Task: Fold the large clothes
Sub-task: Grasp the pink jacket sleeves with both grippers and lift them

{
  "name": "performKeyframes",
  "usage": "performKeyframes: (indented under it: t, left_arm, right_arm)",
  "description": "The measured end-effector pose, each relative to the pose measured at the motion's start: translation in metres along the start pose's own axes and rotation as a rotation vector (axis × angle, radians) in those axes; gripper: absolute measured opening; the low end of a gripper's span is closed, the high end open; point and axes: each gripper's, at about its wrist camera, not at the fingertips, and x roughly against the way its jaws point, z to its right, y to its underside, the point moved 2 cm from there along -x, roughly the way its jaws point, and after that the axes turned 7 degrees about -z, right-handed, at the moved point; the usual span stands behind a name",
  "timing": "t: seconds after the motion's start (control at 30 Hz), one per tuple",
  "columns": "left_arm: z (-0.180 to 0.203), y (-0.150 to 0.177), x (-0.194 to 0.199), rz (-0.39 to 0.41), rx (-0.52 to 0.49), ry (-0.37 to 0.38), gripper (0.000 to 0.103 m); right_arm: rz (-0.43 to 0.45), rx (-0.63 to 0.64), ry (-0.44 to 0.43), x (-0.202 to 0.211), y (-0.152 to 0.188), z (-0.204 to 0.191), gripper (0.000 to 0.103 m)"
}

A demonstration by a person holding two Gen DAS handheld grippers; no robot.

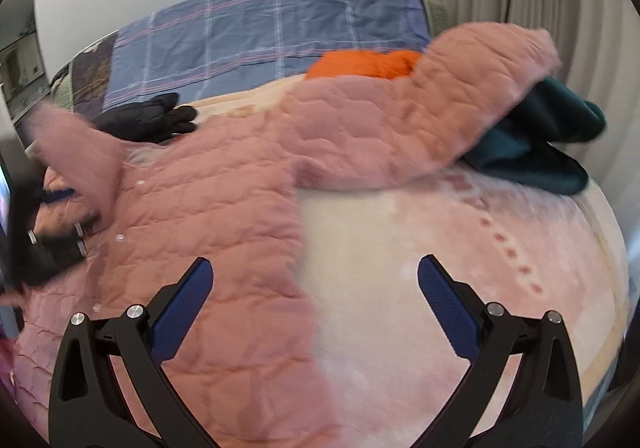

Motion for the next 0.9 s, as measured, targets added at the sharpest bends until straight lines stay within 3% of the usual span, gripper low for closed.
performKeyframes:
  t: [0.07, 0.13, 0.23, 0.33, 0.47, 0.6, 0.7, 0.87, 0.9]
  left_arm:
    - [0.007, 0.010, 0.000, 0.017, -0.038, -0.029, 0.077]
    - [0.003, 0.022, 0.010, 0.039, -0.036, -0.042, 0.081]
    - [-0.028, 0.046, 0.031, 0.063, 0.058, -0.025, 0.085]
    - [-0.057, 0.067, 0.034, 0.049, 0.139, -0.069, 0.085]
    - [-0.094, 0.107, 0.008, -0.056, 0.279, -0.094, 0.085]
    - [-0.110, 0.137, -0.009, -0.099, 0.359, -0.037, 0.087]
    - [-0.116, 0.140, -0.011, -0.087, 0.384, -0.017, 0.087]
    - [-0.122, 0.138, -0.007, -0.043, 0.435, -0.025, 0.086]
    - [-0.125, 0.138, -0.008, -0.036, 0.457, 0.003, 0.085]
  right_arm:
    - [-0.004, -0.008, 0.007, 0.000, 0.001, 0.006, 0.102]
    - [-0.009, -0.003, 0.005, -0.002, -0.001, 0.006, 0.102]
    - [-0.016, 0.012, -0.042, -0.008, -0.008, -0.008, 0.102]
    - [-0.047, 0.054, -0.155, -0.020, -0.019, -0.036, 0.102]
    - [-0.155, 0.034, -0.341, -0.049, -0.040, -0.066, 0.102]
    - [-0.302, -0.146, -0.496, -0.097, -0.066, -0.084, 0.084]
    - [-0.368, -0.206, -0.517, -0.130, -0.084, -0.098, 0.073]
    - [-0.371, -0.274, -0.505, -0.167, -0.109, -0.116, 0.073]
    - [-0.363, -0.287, -0.502, -0.170, -0.112, -0.118, 0.067]
